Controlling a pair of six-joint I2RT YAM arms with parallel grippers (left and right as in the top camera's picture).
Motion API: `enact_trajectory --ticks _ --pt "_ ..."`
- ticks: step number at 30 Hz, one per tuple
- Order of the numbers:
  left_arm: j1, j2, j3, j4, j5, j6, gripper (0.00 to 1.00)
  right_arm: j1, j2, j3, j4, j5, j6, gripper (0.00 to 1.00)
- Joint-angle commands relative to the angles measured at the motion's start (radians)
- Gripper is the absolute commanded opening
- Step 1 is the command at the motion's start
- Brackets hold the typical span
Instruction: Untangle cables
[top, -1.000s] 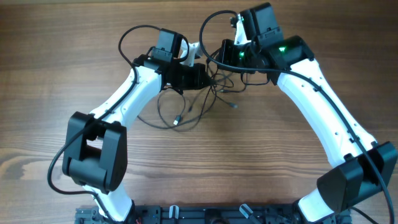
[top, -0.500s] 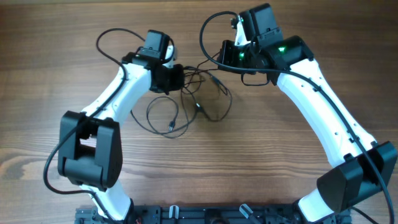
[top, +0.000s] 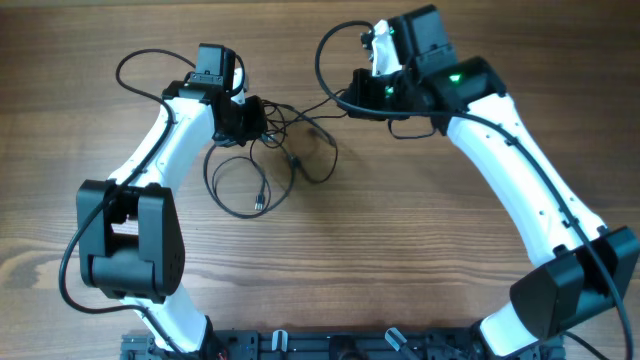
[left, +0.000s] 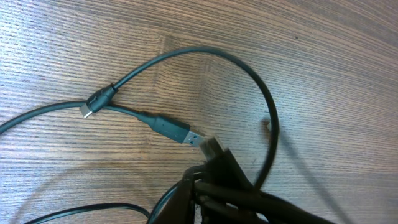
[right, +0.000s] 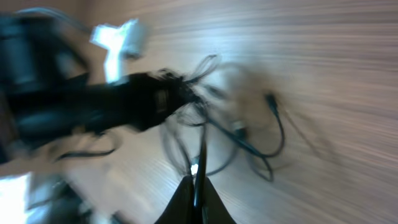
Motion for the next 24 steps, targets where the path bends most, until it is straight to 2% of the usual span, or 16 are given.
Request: enact_trajectory --ticks 1,4,11,20,24 --pt "0.012 0.023 -0.003 -0.004 -0.069 -0.006 0.04 -0.111 0.003 -0.003 0.031 -0.368 -0.067 0.04" --pt "0.011 0.023 -0.003 -0.003 -0.069 -0.006 0.04 -0.184 0.003 -0.003 0.039 -0.421 -0.064 0.04" --pt "0.011 0.023 -0.003 -0.003 -0.069 -0.006 0.04 -0.317 0.003 -0.003 0.011 -0.404 -0.066 0.04" --pt "0.011 0.023 -0.003 -0.004 -0.064 -0.006 0.04 -0.314 0.004 -0.023 -0.143 0.066 -0.066 0.04" --pt "0.011 0.023 -0.003 -0.002 0.006 0.015 0.04 -0.310 0.004 -0.071 -0.145 0.193 -0.065 0.04"
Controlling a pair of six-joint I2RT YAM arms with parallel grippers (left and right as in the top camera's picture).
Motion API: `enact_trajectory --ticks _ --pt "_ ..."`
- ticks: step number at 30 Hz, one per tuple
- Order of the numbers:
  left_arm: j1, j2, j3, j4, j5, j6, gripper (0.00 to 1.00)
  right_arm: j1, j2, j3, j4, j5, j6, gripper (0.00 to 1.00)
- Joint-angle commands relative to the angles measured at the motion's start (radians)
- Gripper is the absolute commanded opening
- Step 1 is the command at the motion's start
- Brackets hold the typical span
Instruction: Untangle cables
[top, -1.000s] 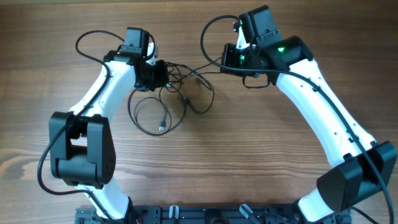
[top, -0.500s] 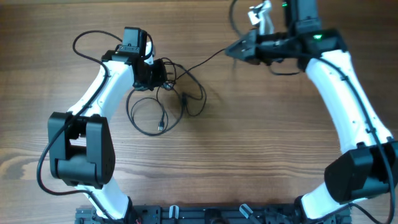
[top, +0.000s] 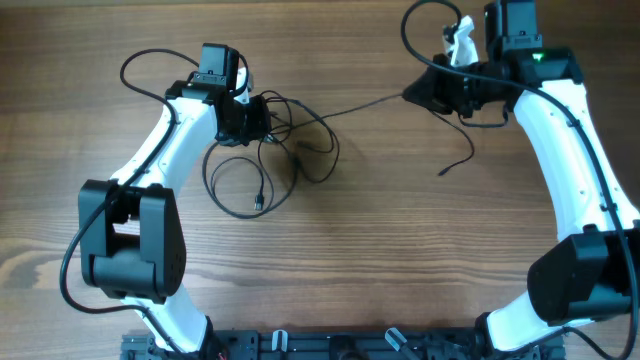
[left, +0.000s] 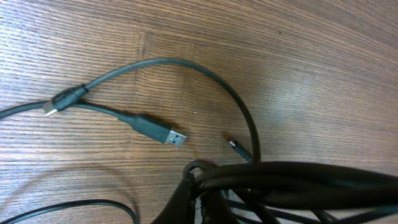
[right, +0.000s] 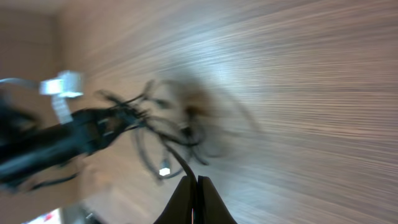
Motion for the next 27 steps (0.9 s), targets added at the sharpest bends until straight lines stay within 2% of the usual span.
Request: enact_trajectory --ticks 1,7,13,17,19,21,25,26,27 --pt "0.023 0.023 -0.006 -0.004 0.012 0.043 0.04 -0.013 -0.005 -0.056 0.009 0.240 -0.018 0.04" --pt "0.023 0.023 -0.006 0.006 0.251 0.185 0.04 -0.013 -0.005 -0.200 0.083 0.252 -0.018 0.04" --pt "0.024 0.023 -0.006 -0.010 0.568 0.397 0.04 0.008 -0.005 -0.356 0.225 0.220 -0.017 0.04" --pt "0.024 0.022 -0.006 -0.027 0.658 0.456 0.04 0.030 -0.005 -0.434 0.322 0.222 -0.016 0.05" --pt "0.024 0.023 -0.006 -0.028 0.665 0.456 0.04 0.035 -0.005 -0.456 0.355 0.222 -0.017 0.18" --pt "0.028 0.023 -0.006 -0.028 0.665 0.456 0.04 0.036 -0.005 -0.468 0.376 0.222 -0.016 0.21" --pt "0.035 0.023 -0.006 -0.028 0.663 0.456 0.04 0.036 -0.005 -0.471 0.386 0.222 -0.009 0.54" --pt "0.035 0.022 -0.006 -0.028 0.664 0.456 0.04 0.036 -0.005 -0.471 0.386 0.221 0.014 0.67" --pt "0.035 0.022 -0.006 -0.027 0.664 0.456 0.04 0.036 -0.005 -0.471 0.386 0.216 0.019 0.71"
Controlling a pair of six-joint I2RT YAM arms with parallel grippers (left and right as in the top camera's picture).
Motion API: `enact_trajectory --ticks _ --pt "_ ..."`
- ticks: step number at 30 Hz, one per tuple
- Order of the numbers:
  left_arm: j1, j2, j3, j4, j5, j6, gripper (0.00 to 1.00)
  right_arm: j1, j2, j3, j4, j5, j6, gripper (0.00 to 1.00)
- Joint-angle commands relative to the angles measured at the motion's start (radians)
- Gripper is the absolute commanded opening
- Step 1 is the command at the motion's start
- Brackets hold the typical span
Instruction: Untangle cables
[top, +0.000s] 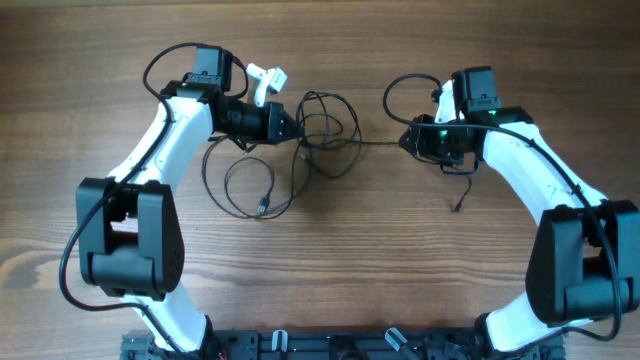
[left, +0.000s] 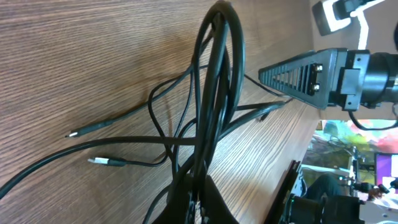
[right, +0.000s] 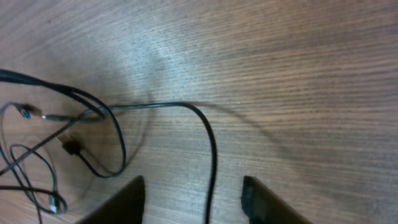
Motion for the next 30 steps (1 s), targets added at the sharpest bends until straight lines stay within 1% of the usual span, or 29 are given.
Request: enact_trajectory --ticks 1,4,5,6,10,14,15,18,20,23,27,30 --pt "0.010 0.013 -0.005 0.000 0.043 0.031 0.04 0.003 -0.005 -0.007 0.004 -0.015 0.020 0.75" --pt "0.010 0.013 -0.005 0.000 0.043 0.031 0.04 0.003 -0.005 -0.007 0.009 -0.091 0.018 0.93" --pt "0.010 0.012 -0.005 0.000 0.042 0.031 0.07 0.003 -0.005 -0.007 0.013 -0.121 0.011 0.99" --pt "0.010 0.012 -0.005 0.000 0.040 0.031 0.08 0.003 -0.005 -0.007 0.020 -0.149 0.003 1.00" --pt "0.010 0.012 -0.005 0.000 0.039 0.031 0.17 0.003 -0.005 -0.007 0.042 -0.179 0.001 1.00" --pt "0.010 0.013 -0.005 0.000 0.039 0.031 0.23 0.003 -0.005 -0.008 0.054 -0.161 0.012 1.00" --pt "0.010 0.013 -0.005 0.000 0.039 0.031 0.24 0.003 -0.005 -0.008 0.054 -0.141 0.024 1.00" --pt "0.010 0.012 -0.005 0.000 0.039 0.031 0.38 0.003 -0.005 -0.009 0.051 -0.049 0.084 1.00" --pt "0.010 0.013 -0.005 0.003 0.031 0.031 0.40 0.003 -0.005 -0.010 0.050 0.012 0.122 1.00" --pt "0.010 0.012 -0.005 0.010 -0.005 0.029 0.42 0.003 -0.005 -0.010 0.052 0.091 0.124 1.00" --pt "0.010 0.013 -0.005 0.018 -0.011 0.026 0.45 0.003 -0.005 -0.010 0.052 0.184 0.124 1.00" --pt "0.010 0.013 -0.005 0.042 -0.092 -0.064 0.52 0.003 -0.005 -0.010 0.056 0.307 0.124 1.00"
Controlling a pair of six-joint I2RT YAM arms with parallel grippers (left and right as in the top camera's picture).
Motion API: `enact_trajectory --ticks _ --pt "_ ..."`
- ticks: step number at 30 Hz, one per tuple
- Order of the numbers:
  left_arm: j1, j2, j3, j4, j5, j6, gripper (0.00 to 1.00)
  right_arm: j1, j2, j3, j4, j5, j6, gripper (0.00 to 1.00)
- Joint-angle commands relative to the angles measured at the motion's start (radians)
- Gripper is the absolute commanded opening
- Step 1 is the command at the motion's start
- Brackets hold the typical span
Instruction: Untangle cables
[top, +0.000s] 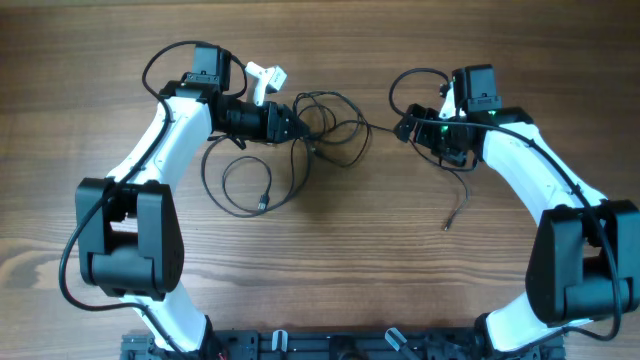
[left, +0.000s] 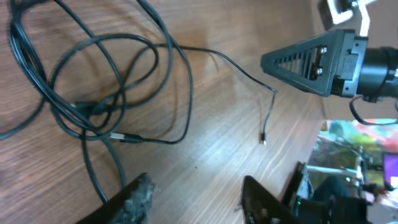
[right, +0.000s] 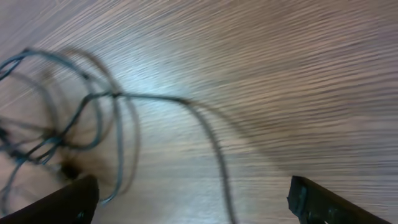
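Several black cables lie knotted in a tangle (top: 330, 125) on the wooden table (top: 350, 280). One loop (top: 245, 185) spreads toward the front left. My left gripper (top: 295, 125) sits at the tangle's left edge and is open; in its wrist view the left gripper (left: 196, 202) holds nothing, with the tangle (left: 93, 93) ahead of it. A thin cable (top: 460, 195) runs from the tangle past my right gripper (top: 403, 130) to a free end at the front right. The right gripper (right: 196, 199) stands wide open over this blurred thin cable (right: 211, 143) without touching it.
A cable loop (top: 415, 85) rises behind the right gripper, and another loop (top: 165, 60) curls behind the left arm. The arm bases (top: 330, 345) line the front edge. Bare wood lies in the middle front.
My left gripper was shut on the cable bundle and is now open, with the tangle lying flat ahead of it. The right jaws stand wider. The thin cable's free end has shifted toward the front.
At first both grippers were shut on cables at the tangle. Then the right one held a thin cable stretched far to the back right. Later it stood open nearer the middle while the left still held the bundle. Now both are open.
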Motion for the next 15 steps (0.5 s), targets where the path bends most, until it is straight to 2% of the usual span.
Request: enact_trajectory --ticks 1,3,6,7,9,10,15 --pt "0.006 0.013 -0.005 0.031 -0.133 -0.122 0.53 0.003 -0.004 -0.008 0.011 0.199 0.013 1.00" --pt "0.006 0.013 -0.005 0.042 -0.245 -0.213 0.54 0.003 -0.003 -0.008 0.042 0.169 -0.018 1.00" --pt "0.006 0.013 -0.005 0.035 -0.523 -0.432 0.55 0.003 -0.003 -0.008 0.138 -0.088 -0.152 1.00" --pt "0.007 0.013 -0.005 0.021 -0.648 -0.531 0.59 0.006 -0.003 -0.008 0.179 -0.186 -0.180 0.98" --pt "0.009 0.013 -0.005 0.002 -0.768 -0.625 0.79 0.023 -0.002 -0.008 0.246 -0.240 -0.172 0.91" --pt "0.011 0.013 -0.005 -0.001 -0.784 -0.636 0.83 0.033 -0.002 -0.008 0.267 -0.239 -0.166 0.89" --pt "0.014 0.013 -0.005 -0.005 -0.781 -0.635 0.89 0.132 0.012 -0.008 0.391 -0.224 -0.151 0.87"
